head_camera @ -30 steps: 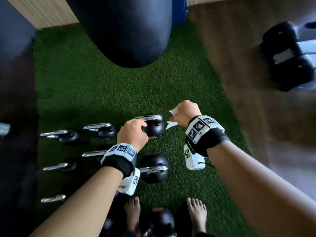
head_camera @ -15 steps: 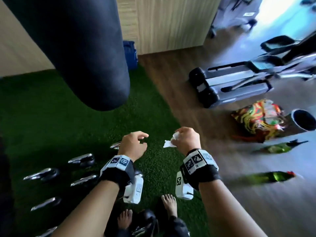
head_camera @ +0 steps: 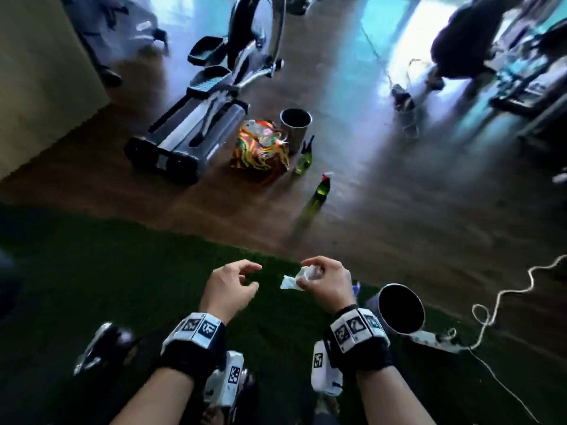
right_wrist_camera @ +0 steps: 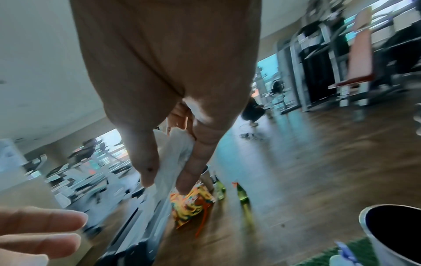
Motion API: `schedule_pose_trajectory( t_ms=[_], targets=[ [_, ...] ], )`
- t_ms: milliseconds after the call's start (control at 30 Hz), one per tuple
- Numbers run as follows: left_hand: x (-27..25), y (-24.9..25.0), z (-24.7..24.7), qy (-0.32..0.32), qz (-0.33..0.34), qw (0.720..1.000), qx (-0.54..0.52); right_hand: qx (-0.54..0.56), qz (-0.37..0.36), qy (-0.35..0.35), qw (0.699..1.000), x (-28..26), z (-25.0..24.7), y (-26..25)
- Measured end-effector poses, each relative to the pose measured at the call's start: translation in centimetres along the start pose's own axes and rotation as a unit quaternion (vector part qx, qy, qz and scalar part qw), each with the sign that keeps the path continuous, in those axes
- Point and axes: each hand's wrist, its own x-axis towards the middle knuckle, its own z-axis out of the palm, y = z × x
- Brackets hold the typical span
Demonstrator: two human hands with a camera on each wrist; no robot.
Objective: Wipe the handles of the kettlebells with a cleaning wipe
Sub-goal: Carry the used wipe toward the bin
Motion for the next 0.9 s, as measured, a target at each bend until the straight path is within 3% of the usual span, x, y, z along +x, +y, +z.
schedule_pose_trajectory(
  t_ms=[200,300,467,667,900],
  targets=[
    [-1.2,10.5,13.1,-0.116,0.069,0.99,0.032,0.073,0.115,0.111,0.985,-3.4,-10.4,14.4],
    [-2.1,14.7,19.5,-0.15,0.064,0.985,0.054,0.112,0.17,0.134,0.97,-4.9,-14.9,21.8],
    [-2.7,20.2,29.1,-0.178,0.033,0.981,0.071,0.128,0.205,0.141,0.96,-5.3,-21.5,31.5],
    [-1.2,24.4,36.4,-0.197,-0.001,0.977,0.081,0.183,0.255,0.138,0.939,-3.3,-26.5,38.4],
    [7.5,24.4,44.0,-0.217,-0.036,0.971,0.091,0.13,0.294,0.108,0.941,5.5,-26.5,44.9]
  ],
)
